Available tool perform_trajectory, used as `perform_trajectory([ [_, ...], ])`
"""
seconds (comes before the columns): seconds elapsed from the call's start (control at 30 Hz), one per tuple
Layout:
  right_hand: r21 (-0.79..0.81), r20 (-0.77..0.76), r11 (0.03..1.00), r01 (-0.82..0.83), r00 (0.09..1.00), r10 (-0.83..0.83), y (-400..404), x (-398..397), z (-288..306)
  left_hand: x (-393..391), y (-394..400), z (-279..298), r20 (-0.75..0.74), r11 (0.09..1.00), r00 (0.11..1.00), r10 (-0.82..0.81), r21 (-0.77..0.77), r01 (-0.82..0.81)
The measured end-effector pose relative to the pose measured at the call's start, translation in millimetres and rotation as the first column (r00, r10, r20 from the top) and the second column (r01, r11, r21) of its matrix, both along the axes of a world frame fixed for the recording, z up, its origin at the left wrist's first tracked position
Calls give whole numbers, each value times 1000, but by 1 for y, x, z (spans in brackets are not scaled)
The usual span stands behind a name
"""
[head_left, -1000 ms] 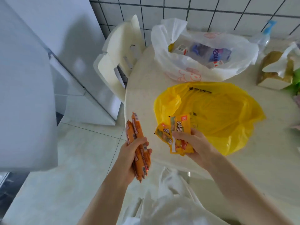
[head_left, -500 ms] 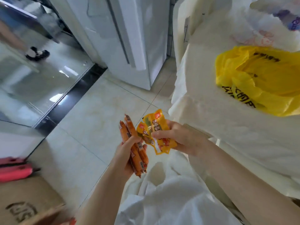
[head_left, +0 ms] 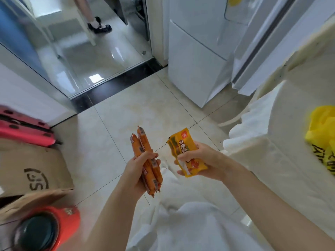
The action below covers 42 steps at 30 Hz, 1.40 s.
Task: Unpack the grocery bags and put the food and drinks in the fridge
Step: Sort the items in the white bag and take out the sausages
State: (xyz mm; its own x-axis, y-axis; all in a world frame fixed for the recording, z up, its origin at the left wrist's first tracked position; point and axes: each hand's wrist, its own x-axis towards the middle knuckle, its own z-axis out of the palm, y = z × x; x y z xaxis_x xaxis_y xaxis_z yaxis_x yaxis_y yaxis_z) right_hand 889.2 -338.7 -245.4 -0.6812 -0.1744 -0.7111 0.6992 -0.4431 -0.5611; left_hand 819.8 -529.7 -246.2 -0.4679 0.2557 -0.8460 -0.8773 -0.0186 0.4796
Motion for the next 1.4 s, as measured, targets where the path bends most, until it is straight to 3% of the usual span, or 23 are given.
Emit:
perform_trajectory([
  [0.2,-111,42,994,-8,999,12,-3,-94,-15,-90,1,-4,-9,990,991,135,41,-134],
  [0.3,-82,20,996,19,1000,-17,4,-147,-19,-143,11,-2,-16,991,991,131,24,-131],
  [0.57,7,4,957,291,957,-291,57,-265,-4,-272,64,3,-171,989,978,-119,-104,102],
  [0.83,80,23,881,465,883,-469,101,-346,9,-381,128,9,-165,952,940,-300,-111,284],
  [1.1,499,-129,672,548,813,-567,145,-461,17,-519,199,17,-261,863,823,-504,-189,468],
  [1.3,661,-275,460,593,761,-587,185,-545,42,-618,264,48,-450,777,641,-622,-249,578],
  [1.4,653,-311,405,640,714,-628,208,-572,55,-652,299,62,-507,757,584,-634,-253,602],
])
